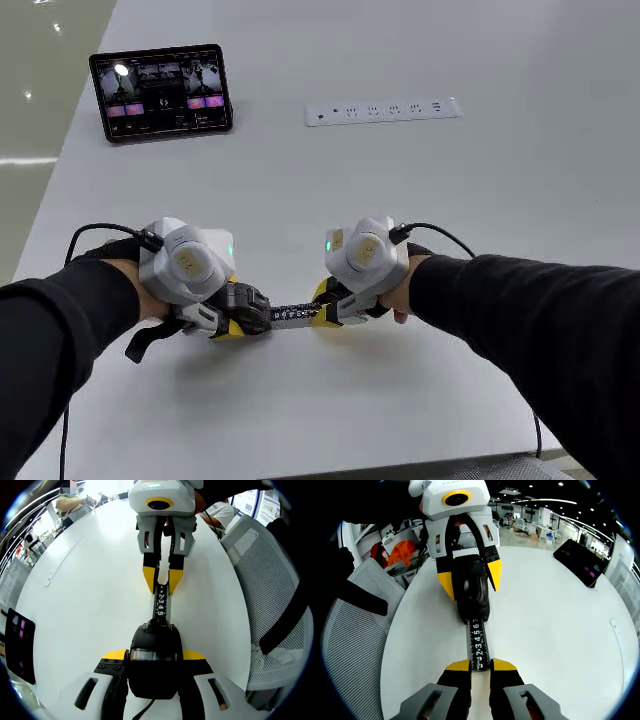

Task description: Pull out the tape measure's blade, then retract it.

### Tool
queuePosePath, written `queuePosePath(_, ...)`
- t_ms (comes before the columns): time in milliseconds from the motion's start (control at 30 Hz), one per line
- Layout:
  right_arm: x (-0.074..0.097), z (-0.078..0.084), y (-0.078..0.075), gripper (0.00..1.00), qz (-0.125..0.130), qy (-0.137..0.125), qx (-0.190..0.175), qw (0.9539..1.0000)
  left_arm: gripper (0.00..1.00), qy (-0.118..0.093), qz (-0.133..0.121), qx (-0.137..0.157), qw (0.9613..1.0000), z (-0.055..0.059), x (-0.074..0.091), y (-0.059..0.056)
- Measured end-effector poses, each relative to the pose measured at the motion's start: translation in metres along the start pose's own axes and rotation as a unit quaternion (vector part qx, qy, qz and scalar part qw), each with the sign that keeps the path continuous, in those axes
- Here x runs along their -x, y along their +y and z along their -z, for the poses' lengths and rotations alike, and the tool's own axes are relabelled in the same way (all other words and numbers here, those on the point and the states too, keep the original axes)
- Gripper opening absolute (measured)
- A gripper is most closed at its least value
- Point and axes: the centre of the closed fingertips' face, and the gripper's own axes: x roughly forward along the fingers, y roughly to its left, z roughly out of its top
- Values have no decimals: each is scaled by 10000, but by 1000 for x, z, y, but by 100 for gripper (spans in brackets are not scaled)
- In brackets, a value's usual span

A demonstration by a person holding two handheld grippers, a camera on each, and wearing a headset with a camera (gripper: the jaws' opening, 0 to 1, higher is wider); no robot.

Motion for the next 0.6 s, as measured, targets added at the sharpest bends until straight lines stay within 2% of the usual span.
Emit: queuePosePath(600, 7, 9, -1, 9, 7, 59, -19, 10000, 33, 13, -4, 13, 10000, 1, -2, 2)
